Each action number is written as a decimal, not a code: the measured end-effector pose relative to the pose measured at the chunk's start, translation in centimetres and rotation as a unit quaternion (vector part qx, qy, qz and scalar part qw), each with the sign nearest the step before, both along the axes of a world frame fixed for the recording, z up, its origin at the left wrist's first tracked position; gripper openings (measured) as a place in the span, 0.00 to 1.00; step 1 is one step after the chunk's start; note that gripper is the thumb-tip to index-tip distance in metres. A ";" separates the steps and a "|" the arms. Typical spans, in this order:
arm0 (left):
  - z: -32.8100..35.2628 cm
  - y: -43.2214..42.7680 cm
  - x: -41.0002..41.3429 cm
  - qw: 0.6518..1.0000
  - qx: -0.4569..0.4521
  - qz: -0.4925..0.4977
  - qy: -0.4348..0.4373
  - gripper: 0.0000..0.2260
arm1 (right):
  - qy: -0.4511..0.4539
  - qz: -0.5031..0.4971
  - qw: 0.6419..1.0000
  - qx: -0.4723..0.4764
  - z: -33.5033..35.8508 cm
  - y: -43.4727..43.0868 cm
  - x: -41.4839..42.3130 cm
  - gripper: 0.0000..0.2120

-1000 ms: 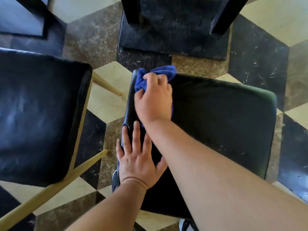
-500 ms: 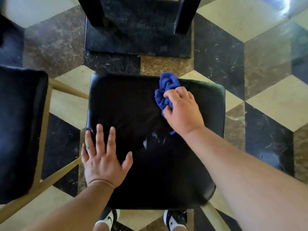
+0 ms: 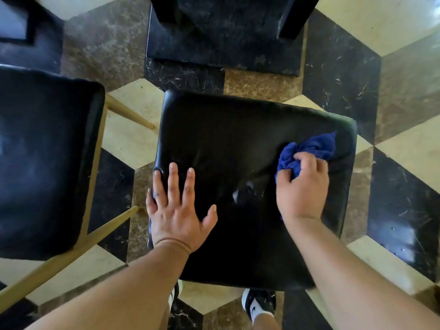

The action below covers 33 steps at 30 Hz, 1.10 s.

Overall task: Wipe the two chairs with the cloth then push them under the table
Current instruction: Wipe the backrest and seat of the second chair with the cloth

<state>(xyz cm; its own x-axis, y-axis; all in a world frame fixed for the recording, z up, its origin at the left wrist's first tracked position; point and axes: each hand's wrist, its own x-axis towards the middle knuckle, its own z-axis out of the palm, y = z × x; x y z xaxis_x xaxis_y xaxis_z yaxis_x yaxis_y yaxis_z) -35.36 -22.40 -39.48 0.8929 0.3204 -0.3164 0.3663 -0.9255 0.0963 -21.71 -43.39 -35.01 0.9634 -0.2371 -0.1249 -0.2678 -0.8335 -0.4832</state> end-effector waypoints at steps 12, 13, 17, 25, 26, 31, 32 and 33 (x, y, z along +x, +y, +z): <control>0.1 0.0 0.0 0.999 -0.038 0.004 -0.001 0.35 | 0.064 0.419 0.906 0.009 -0.6 2.7 -8.6 0.15; 0.2 0.0 0.0 0.999 -0.038 0.004 0.000 0.35 | 0.071 0.453 0.889 0.004 -0.6 2.3 -9.1 0.16; 0.5 0.0 0.2 0.999 -0.043 0.008 0.010 0.35 | 0.072 0.611 0.787 -0.032 -0.2 0.7 -10.4 0.14; 0.3 0.0 0.1 0.999 -0.051 0.016 0.006 0.35 | 0.033 0.698 0.714 -0.033 -0.4 -1.6 0.1 0.12; 0.3 0.0 0.1 0.999 -0.049 0.016 0.000 0.35 | 0.019 0.658 0.751 -0.045 -0.4 -2.1 2.1 0.13; -0.3 0.1 -0.1 0.999 -0.037 0.013 -0.021 0.34 | 0.002 0.457 0.886 -0.079 -0.5 -4.5 10.2 0.17; -0.4 0.1 -0.1 0.999 -0.033 0.013 -0.024 0.34 | 0.001 0.428 0.901 -0.077 -0.5 -4.5 10.5 0.17; -0.5 0.1 -0.1 0.999 -0.031 0.013 -0.026 0.34 | -0.001 0.410 0.909 -0.082 -0.6 -4.5 10.1 0.16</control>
<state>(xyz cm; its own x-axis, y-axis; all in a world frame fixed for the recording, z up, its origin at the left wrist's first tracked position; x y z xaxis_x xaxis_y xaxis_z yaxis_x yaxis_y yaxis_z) -35.49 -22.27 -40.02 0.9001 0.3258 -0.2894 0.3837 -0.9073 0.1721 -11.62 -47.84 -35.61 0.8250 0.5445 -0.1511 0.4756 -0.8135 -0.3347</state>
